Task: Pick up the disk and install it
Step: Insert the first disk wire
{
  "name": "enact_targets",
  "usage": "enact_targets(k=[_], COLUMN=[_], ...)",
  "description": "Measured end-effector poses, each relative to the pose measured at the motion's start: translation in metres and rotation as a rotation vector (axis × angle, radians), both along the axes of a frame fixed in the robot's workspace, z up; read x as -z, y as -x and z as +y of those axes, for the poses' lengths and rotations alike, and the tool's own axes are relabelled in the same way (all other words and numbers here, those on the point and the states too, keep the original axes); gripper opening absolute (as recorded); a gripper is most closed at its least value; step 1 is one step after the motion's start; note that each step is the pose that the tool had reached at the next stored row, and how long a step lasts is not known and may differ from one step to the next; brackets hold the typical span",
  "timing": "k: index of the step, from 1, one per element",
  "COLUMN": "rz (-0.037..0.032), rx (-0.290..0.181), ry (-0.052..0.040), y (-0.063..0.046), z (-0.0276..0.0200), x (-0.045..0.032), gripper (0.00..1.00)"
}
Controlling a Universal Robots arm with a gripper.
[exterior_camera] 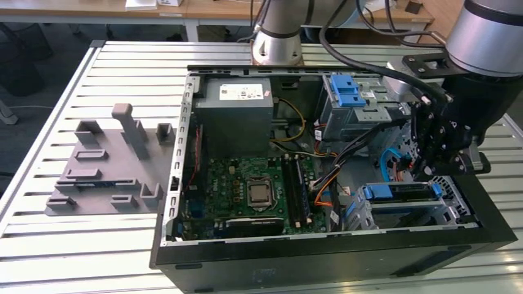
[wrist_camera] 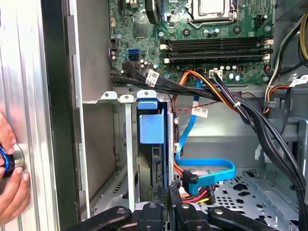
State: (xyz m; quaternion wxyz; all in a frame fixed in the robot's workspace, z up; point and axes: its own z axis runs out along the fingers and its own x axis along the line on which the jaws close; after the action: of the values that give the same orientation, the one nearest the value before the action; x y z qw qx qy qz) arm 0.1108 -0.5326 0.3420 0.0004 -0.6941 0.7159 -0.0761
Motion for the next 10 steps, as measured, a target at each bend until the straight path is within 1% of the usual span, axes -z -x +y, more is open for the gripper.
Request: enact_targets(k=[6, 10], rz=[-0.0211, -0.0314], rx=[-0.012, -0.019], ry=[-0.0008, -0.0046], y=[0.0044, 0.0069], z=[-0.0008, -0.0022], x=[0.001, 0.0032], gripper=[0.16, 0.16])
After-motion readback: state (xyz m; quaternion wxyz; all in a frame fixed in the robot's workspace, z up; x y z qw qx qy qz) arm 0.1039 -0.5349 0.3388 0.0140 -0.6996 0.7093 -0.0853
